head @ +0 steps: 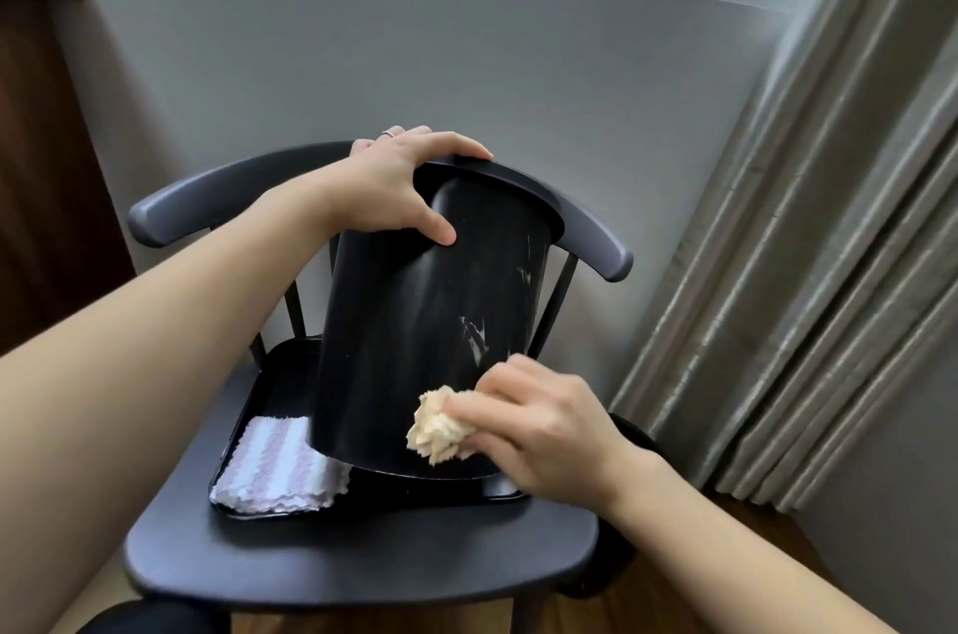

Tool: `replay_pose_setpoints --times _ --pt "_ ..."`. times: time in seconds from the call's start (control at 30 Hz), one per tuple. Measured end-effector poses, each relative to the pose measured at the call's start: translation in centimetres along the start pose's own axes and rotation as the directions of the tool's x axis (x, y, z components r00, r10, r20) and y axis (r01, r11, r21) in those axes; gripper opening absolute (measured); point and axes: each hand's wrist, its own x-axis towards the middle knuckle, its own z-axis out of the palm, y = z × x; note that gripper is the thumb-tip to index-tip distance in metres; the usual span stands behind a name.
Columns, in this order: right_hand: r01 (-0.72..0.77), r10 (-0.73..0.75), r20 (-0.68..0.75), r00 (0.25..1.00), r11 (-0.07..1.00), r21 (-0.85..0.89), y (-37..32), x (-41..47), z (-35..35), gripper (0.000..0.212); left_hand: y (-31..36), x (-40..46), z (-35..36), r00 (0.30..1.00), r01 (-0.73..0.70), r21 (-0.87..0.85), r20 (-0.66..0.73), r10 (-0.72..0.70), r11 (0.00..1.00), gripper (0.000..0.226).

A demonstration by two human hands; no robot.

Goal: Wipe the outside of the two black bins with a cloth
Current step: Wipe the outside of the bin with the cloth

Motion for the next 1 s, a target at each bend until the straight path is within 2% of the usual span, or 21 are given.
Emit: replay_pose_setpoints --times 0.07,0.13,0.2,0.27,0.37,0.47,0.57,0.67,0.73,0.87,1.0 --pt "-0.086 0.083 -0.089 0.993 0.996 -0.027 0.8 1.2 -0.3 0.015 0.1 0.0 0.0 1.0 0.0 0.004 0.001 0.0 1.0 0.079" --pt "-0.234 0.235 -0.203 0.951 0.972 0.027 1.6 2.3 -0.5 0.02 0.2 -0.1 0.0 1.0 0.014 0.003 0.002 -0.014 1.0 0.079" --pt "-0.309 0.322 -0.249 0.913 0.947 0.091 1.9 2.5 -0.4 0.023 0.2 -0.1 0.0 1.0 0.019 0.011 -0.002 -0.019 1.0 0.079" --pt "-0.263 0.286 -0.229 0.93 0.956 0.127 1.3 1.4 0.2 0.024 0.2 -0.2 0.0 1.0 0.022 0.011 -0.004 -0.022 1.0 0.079" --pt "-0.124 0.143 -0.108 0.984 0.978 0.166 -0.5 -1.7 1.4 0.025 0.1 -0.1 0.0 1.0 0.024 0.002 0.0 -0.024 1.0 0.079" --pt "-0.063 0.067 -0.023 0.997 0.987 0.146 -1.1 -3.2 1.6 0.019 -0.1 -0.1 -0.1 1.0 0.027 -0.003 0.0 -0.027 1.0 0.079" --pt "-0.079 0.085 -0.078 0.993 0.994 0.08 -0.2 -2.1 1.1 0.015 -0.1 0.0 0.0 1.0 0.014 0.012 -0.001 -0.014 1.0 0.079" --pt "-0.234 0.242 -0.21 0.947 0.97 0.063 0.9 -0.4 0.7 0.018 0.0 0.0 0.1 1.0 0.006 0.017 -0.003 -0.006 1.0 0.079" --pt "-0.264 0.279 -0.236 0.931 0.96 0.092 1.0 -0.2 0.9 0.021 0.0 0.0 0.1 1.0 0.004 0.016 -0.007 -0.004 1.0 0.079" --pt "-0.119 0.138 -0.124 0.983 0.981 0.15 -0.7 -2.8 2.1 0.02 -0.2 -0.1 0.0 1.0 0.019 0.002 0.003 -0.019 1.0 0.079" --pt "-0.04 0.046 -0.058 0.997 0.995 0.095 -0.9 -3.4 2.1 0.015 -0.3 0.0 -0.1 1.0 0.023 0.0 0.013 -0.023 1.0 0.079"
